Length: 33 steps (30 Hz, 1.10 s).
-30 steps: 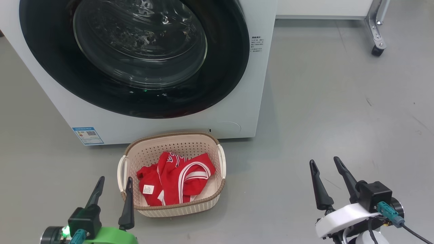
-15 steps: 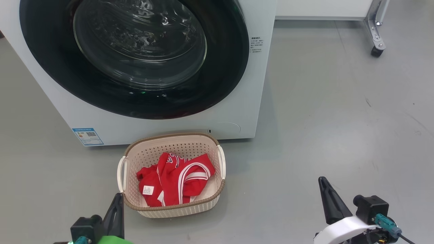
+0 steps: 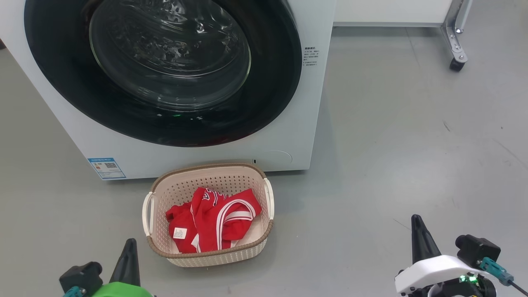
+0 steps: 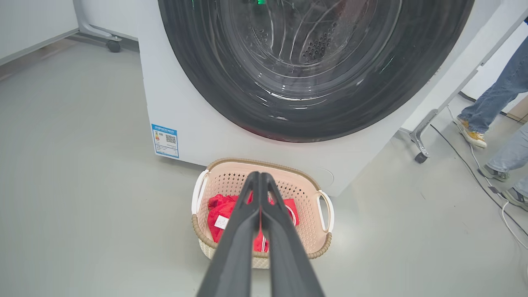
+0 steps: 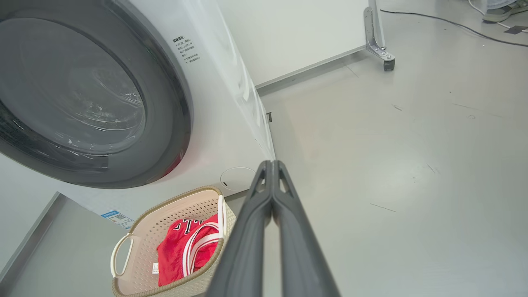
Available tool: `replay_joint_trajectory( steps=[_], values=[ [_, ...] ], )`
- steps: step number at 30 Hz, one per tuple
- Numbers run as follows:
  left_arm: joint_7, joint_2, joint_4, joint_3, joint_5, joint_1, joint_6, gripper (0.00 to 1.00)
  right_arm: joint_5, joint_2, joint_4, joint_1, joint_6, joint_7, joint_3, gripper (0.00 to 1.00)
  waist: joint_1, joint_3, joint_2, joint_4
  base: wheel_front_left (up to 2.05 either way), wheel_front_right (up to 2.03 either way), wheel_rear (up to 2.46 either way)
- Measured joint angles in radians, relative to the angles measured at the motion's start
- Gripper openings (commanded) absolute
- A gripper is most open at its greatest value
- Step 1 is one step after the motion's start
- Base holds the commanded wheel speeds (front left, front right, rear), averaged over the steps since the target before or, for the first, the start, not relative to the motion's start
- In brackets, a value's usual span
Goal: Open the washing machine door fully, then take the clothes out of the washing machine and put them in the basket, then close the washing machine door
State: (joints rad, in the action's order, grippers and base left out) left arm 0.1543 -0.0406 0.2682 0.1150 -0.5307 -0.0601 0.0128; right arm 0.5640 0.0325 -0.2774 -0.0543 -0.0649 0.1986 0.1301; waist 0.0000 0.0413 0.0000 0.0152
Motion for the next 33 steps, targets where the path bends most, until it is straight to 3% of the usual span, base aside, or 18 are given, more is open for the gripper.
replay_joint_trajectory(
  steps=[33],
  values=[
    [-0.110, 0.001, 0.006, -0.081, -0.429, 0.045, -0.053, 0.00, 0.443, 0.020, 0.006, 0.028, -0.017, -0.108, -0.081, 0.00, 0.0000, -0.016, 0.0000, -0.006, 0.00, 0.00, 0.00]
  ],
)
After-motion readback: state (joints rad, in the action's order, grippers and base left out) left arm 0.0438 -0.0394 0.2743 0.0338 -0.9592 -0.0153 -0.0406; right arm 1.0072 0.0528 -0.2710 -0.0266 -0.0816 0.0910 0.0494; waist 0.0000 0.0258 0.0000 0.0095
